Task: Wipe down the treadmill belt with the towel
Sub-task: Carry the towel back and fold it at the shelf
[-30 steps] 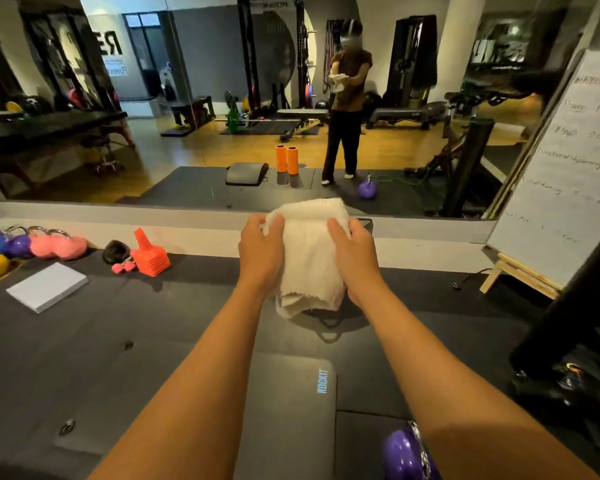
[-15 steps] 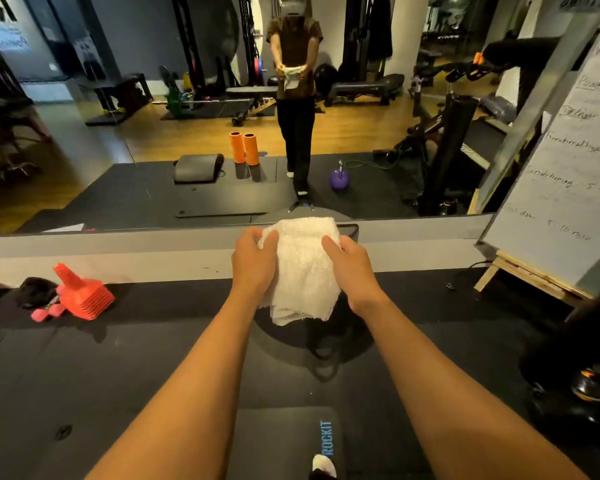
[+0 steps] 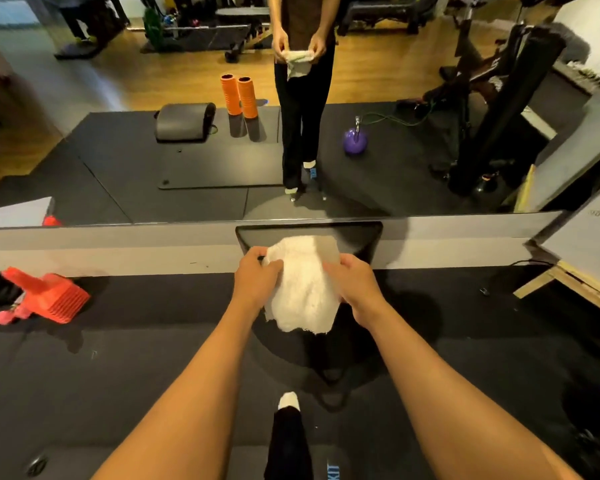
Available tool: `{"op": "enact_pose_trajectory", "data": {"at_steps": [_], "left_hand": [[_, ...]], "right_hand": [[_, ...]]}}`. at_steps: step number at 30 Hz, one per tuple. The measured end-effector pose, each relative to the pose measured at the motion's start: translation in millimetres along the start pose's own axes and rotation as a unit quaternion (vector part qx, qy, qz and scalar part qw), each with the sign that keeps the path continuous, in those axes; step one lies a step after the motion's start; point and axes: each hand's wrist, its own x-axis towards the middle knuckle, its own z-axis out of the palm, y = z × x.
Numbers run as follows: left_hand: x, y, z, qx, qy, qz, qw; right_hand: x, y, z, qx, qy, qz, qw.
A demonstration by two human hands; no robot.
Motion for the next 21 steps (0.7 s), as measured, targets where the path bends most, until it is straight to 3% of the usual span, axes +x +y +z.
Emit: {"op": "enact_pose_trajectory", "data": {"at_steps": [7,11,14,21], "left_hand": [[183.1,-25.8,46.4,-0.029,-0.062,-0.079,0.995],[259.9,-36.2,75.6,-0.031,-0.070,-0.136,0.988],[306.6,-40.0,101.8,-0.030,-0.063,-0.135,0.988],[381.8,-83.6,149.8,-0.080,0.002,-0.082,0.993]], "right_hand": [[187.7,10.0,21.4,-0.051,0.031,0.071,0.996],[272.1,20.9,29.8,-0.053,0.025,0.118,0.991],[325.7,27.3,31.8,-0.054,0.035,0.142,0.988],[411.8,68.2,33.2,-0.039,0.066,0.001,0.997]]}}
